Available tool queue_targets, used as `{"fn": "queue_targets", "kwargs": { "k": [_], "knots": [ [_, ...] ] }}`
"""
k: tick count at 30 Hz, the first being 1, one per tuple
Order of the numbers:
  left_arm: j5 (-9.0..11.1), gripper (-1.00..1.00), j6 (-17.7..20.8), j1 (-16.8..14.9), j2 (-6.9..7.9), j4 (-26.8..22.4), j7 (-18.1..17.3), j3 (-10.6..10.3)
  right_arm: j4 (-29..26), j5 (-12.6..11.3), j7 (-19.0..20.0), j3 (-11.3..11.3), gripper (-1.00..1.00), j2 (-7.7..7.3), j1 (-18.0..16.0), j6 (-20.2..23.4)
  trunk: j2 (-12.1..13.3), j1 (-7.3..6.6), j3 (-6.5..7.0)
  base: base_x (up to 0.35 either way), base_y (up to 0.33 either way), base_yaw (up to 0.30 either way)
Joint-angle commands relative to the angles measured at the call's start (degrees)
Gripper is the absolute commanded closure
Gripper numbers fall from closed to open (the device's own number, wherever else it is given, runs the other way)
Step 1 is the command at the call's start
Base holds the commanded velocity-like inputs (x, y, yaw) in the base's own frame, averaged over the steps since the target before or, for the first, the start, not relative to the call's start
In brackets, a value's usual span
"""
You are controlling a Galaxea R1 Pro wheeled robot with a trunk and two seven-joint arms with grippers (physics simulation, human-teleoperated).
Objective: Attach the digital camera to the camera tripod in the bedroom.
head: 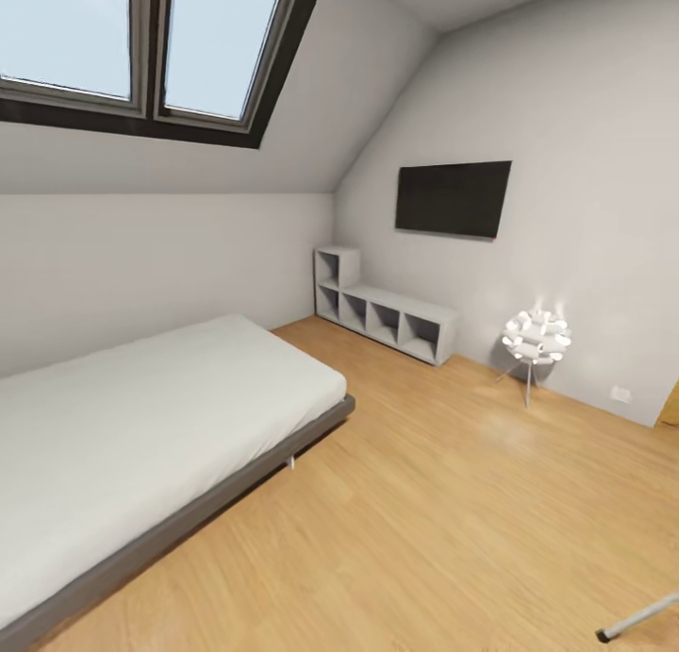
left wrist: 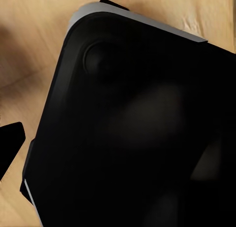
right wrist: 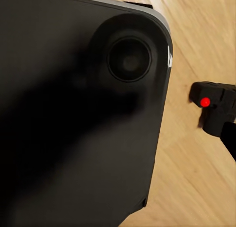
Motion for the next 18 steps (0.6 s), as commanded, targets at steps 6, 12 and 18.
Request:
{"fn": "queue_targets", "kwargs": {
  "k": [6,12,18],
  "knots": [
    [0.24,-1.0,-0.14,0.01,0.04,-0.03,0.16,0.13,0.0,0.56,-0.02,-0.07,-1.0,-0.01,-0.01,-0.22,-0.02,0.0,-0.04,0.0,0.0,-0.261],
    [0.28,-1.0,-0.14,0.01,0.06,-0.03,0.23,0.17,0.0,0.52,-0.01,-0.11,-1.0,-0.01,-0.01,-0.18,-0.02,0.0,-0.04,0.0,0.0,-0.274],
    [0.29,-1.0,-0.14,0.01,0.06,-0.03,0.21,0.13,0.0,0.51,-0.01,-0.09,-1.0,-0.01,-0.01,-0.17,-0.02,0.0,-0.04,0.0,0.0,-0.292]
  ]
}}
